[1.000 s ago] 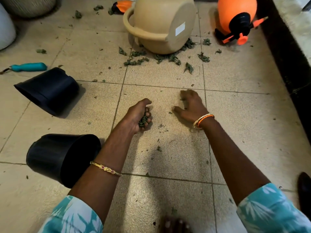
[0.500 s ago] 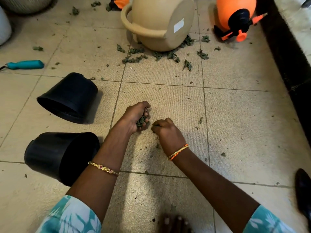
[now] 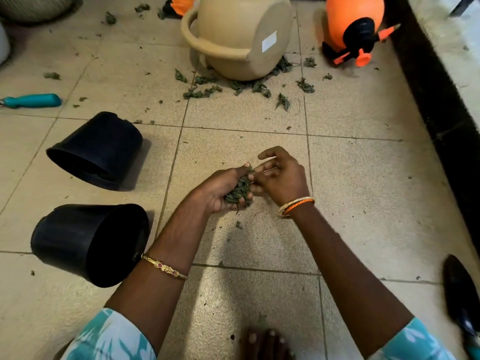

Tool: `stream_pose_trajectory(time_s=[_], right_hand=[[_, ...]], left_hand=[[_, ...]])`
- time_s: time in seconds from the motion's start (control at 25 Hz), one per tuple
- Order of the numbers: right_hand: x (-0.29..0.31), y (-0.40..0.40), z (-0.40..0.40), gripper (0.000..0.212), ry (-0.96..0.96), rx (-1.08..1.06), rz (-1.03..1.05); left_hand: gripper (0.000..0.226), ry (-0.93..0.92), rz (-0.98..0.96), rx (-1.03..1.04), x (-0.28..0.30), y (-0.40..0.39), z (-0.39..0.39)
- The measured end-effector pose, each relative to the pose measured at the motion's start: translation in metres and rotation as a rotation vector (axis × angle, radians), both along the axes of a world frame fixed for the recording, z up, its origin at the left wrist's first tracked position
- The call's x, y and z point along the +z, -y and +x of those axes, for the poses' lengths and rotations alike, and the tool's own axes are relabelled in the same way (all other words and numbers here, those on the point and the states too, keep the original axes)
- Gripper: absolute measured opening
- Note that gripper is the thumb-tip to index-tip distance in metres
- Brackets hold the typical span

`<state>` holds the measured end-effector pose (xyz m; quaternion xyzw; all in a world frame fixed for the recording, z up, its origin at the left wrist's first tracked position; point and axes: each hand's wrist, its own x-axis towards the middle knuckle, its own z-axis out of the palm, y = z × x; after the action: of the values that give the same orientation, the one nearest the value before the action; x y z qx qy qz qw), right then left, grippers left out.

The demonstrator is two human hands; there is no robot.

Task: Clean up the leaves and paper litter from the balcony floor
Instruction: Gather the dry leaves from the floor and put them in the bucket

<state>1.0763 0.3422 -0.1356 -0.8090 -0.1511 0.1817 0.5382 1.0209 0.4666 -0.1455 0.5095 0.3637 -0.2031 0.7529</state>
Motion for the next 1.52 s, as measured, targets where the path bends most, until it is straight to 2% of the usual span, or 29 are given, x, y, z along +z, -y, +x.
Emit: stream_pose_trajectory(time_s=[0.12,0.24,0.32,0.44,0.68,0.84,0.92,1.12,1.24,1.36,1.44,1.52], right_hand=[[-0.008,0.005,-0.009,0.020,0.262,0.090,-0.104],[-0.018,0.027,0.000,0.020,0.407,-0.037,-0.160],[-0.029,0.044,0.006,0.030,0.392,-0.101,-0.337],[-0.047,0.049,-0.012,0.048,0.306,-0.017,-0.501],[-0.066,0.007,-0.078,0.050,0.475,0.195,-0.379],[-0.071,-0.001,-0.085,0.035,0.745,0.328,-0.357],[-0.070,0.007,-0.079,0.036,0.833,0.386,-0.333],[-0.071,0.037,-0.076,0.023,0.880,0.454,-0.311],[-0.066,0.054,-0.084,0.035,0.918,0.486,-0.383],[-0.053,0.056,-0.083,0.029,0.933,0.498,-0.453],[-0.044,0.049,-0.081,0.028,0.827,0.546,-0.538],[-0.034,0.051,-0.067,0.023,0.596,0.496,-0.564]], left_hand=[[0.035,0.015,0.032,0.001,-0.003,0.000,0.000],[0.033,0.016,0.032,0.049,-0.001,-0.008,-0.004],[0.036,0.009,0.066,0.105,0.000,-0.016,-0.006],[0.036,0.002,0.055,0.179,-0.006,-0.031,-0.013],[0.043,-0.037,0.120,0.172,-0.007,-0.029,-0.024],[0.039,-0.035,0.113,0.191,-0.010,-0.031,-0.023],[0.038,-0.044,0.127,0.188,-0.008,-0.030,-0.023],[0.037,-0.067,0.129,0.137,-0.004,-0.022,-0.024],[0.037,-0.074,0.091,0.124,-0.003,-0.017,-0.026],[0.035,-0.081,0.119,0.099,0.007,-0.009,-0.025],[0.033,-0.089,0.125,0.067,0.009,-0.003,-0.025],[0.029,-0.102,0.119,0.014,0.008,0.002,-0.024]])
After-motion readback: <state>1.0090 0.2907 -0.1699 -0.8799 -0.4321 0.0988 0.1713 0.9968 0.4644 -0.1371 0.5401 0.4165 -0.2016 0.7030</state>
